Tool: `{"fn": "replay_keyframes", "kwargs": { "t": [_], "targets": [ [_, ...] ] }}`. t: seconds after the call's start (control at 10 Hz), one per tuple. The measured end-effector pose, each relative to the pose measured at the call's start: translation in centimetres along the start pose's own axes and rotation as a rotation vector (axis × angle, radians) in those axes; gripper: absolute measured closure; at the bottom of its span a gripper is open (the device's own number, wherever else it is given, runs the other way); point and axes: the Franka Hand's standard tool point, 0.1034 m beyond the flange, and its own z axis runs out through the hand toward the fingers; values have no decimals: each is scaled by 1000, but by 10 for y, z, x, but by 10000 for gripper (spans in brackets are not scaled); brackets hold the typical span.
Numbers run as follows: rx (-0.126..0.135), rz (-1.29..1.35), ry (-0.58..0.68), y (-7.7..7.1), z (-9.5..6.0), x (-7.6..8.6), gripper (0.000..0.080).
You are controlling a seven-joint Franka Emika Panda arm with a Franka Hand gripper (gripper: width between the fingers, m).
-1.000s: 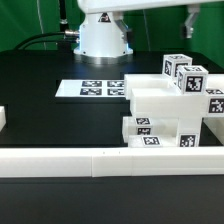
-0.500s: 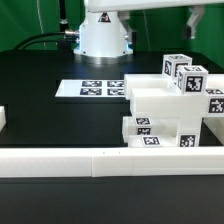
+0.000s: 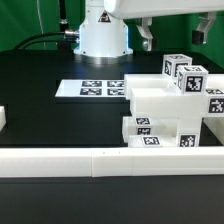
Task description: Assemble chair
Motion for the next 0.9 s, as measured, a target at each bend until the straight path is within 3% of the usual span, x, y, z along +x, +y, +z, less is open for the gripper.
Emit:
{"fn": "replay_keyframes", "kwargs": {
  "t": [0.4, 0.9],
  "targets": [
    [-14, -3, 16, 2, 15, 5, 150],
    [-23, -1, 23, 2, 29, 0, 150]
  ]
}}
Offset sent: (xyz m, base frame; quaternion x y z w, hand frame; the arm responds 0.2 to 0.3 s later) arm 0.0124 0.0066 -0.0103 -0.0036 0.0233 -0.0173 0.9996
